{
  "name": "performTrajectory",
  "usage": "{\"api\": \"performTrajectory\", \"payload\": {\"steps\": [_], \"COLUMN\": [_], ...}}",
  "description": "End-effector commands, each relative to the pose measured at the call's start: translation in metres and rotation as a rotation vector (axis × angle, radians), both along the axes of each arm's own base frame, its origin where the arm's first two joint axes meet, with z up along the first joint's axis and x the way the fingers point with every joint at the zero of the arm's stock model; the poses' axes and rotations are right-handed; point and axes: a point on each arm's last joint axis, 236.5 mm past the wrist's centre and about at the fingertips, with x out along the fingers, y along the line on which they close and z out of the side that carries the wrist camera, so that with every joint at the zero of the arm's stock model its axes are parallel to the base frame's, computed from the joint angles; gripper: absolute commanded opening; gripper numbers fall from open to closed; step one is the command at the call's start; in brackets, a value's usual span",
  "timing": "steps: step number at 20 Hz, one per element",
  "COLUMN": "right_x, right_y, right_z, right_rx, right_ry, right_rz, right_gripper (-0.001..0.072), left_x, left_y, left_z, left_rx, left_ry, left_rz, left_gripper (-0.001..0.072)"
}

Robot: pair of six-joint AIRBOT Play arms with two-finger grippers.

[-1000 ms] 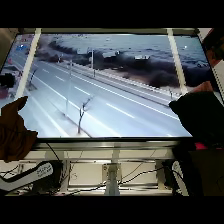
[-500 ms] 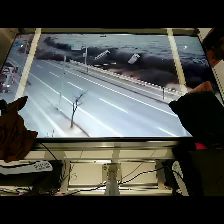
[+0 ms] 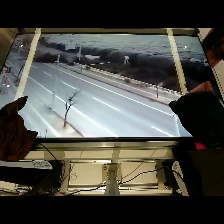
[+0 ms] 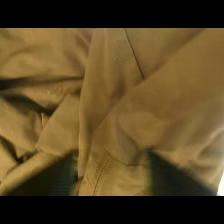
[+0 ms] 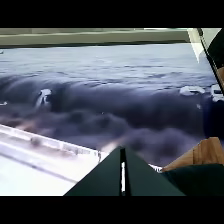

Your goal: Fold the clothes and pants, and hang the long-sleeved shirts on hangers.

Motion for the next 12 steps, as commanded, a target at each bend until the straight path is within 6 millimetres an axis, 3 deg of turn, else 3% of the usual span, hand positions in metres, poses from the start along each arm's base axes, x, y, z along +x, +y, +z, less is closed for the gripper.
{"api": "performTrajectory", "payload": {"steps": [1,2,5,7,9,12], "right_x": [0.0,0.0,0.0,0.0,0.0,0.0], "right_y": [0.0,0.0,0.0,0.0,0.0,0.0], "right_z": [0.0,0.0,0.0,0.0,0.0,0.0], "right_rx": [0.0,0.0,0.0,0.0,0.0,0.0], "right_ry": [0.0,0.0,0.0,0.0,0.0,0.0], "right_rz": [0.0,0.0,0.0,0.0,0.0,0.0], "right_gripper": [0.0014,0.0014,0.0014,0.0014,0.0014,0.0015], "left_x": [-0.003,-0.006,-0.011,-0.003,0.025,0.077], "left_y": [0.002,0.0,-0.007,-0.001,0.014,0.018], "left_z": [-0.008,-0.007,0.006,0.039,0.098,0.23], "left_rx": [-0.01,-0.019,-0.027,0.043,0.176,0.388], "left_ry": [0.01,0.022,0.035,-0.044,-0.233,-0.674], "left_rz": [0.007,0.011,0.017,0.011,-0.001,-0.028], "left_gripper": [0.0073,0.002,0.0018,0.0018,0.0019,0.0018]}}
